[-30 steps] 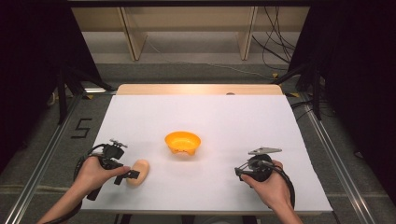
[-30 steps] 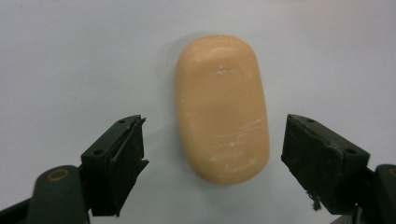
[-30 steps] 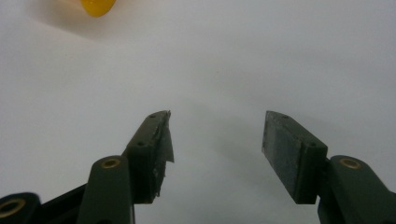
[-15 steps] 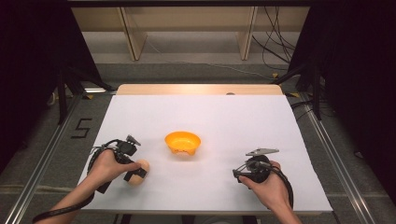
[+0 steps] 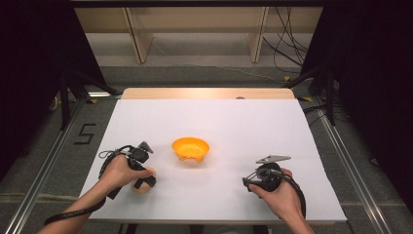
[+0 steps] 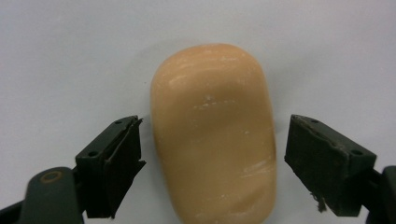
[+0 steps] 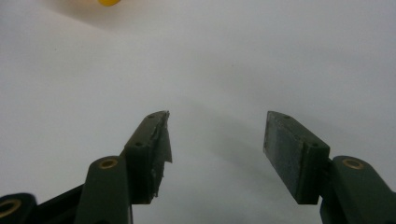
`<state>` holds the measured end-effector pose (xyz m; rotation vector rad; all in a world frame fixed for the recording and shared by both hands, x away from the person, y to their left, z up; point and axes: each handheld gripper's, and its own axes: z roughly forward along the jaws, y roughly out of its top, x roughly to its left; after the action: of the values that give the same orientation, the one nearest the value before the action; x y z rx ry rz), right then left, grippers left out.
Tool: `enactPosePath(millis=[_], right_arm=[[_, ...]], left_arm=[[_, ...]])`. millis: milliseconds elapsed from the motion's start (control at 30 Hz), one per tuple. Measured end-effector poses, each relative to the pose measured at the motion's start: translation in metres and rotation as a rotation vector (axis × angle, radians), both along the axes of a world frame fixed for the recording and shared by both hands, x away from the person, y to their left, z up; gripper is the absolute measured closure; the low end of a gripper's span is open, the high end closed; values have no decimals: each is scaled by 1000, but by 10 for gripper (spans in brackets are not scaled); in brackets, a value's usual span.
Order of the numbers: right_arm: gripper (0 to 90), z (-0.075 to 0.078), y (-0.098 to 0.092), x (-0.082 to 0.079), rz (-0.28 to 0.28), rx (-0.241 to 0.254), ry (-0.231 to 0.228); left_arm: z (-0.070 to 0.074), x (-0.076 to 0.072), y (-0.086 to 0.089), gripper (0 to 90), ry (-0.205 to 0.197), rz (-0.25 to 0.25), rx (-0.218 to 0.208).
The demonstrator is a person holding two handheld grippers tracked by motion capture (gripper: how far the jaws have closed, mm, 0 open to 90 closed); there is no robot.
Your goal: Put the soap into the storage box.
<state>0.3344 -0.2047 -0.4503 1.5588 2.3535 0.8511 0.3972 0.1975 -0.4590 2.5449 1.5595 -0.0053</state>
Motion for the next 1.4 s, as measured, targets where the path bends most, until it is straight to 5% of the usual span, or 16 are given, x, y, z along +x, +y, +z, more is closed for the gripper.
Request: enactPosePath(millis=[200,300,367,667,1000,1333,1400], right_arm=[[411,-3,1,0,-6,16,-12],[411,-3,0,1,-5,13,-16],[411,-5,-2,2,35,56,-5],[408,-6,-2,3,38,47,1],[405,-8,-2,3,44,47,1],[405,-7,0,2,40,47,1],[405,-7,-1,2,42,49,-1]], left_arm=[[-3,1,-1,198,-13,9,5],[-3,2,-1,220,6,1,9],[-3,3,-1,230,30,-6,29],[-4,5,-1,276,51,-33,35],[-5,5,2,320,50,-95,25],[-5,-1,6,324,5,-232,20],[-4,-4,5,324,9,-223,5]])
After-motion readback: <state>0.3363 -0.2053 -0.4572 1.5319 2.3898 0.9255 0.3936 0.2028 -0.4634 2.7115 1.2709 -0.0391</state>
